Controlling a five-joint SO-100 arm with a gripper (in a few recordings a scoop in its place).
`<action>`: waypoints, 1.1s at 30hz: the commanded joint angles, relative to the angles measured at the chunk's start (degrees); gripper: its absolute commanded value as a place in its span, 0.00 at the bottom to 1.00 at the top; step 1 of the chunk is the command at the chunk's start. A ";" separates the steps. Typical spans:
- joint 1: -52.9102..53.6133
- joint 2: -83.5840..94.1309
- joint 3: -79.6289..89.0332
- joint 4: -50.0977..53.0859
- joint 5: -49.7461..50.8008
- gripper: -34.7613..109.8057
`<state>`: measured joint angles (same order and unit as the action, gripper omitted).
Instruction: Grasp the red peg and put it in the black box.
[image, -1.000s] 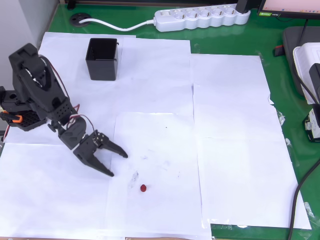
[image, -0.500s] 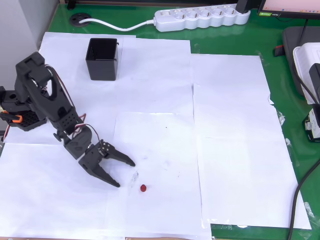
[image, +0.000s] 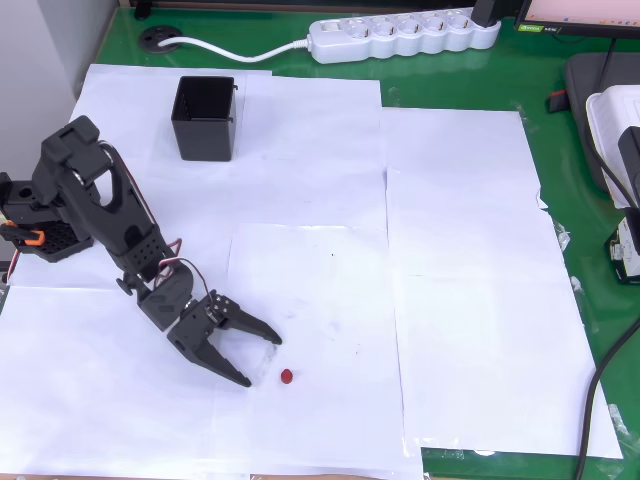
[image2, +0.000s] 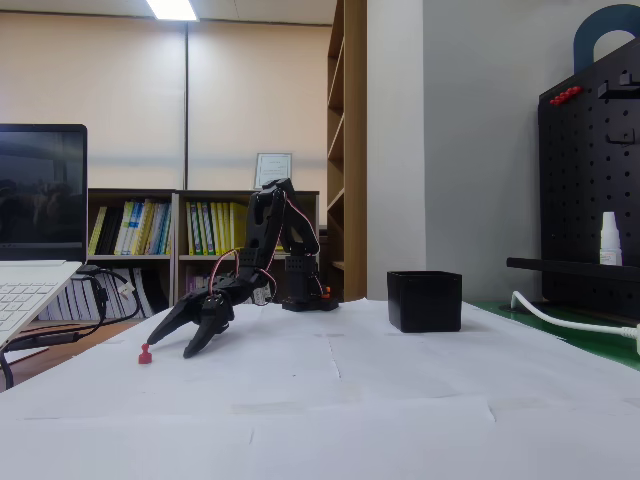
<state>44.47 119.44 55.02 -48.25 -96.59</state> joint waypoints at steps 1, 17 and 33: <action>0.44 1.67 3.43 -0.18 -0.09 0.45; -0.09 5.98 9.32 0.18 0.70 0.45; -1.76 5.89 8.79 0.18 2.37 0.41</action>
<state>42.45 124.98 62.93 -48.34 -94.13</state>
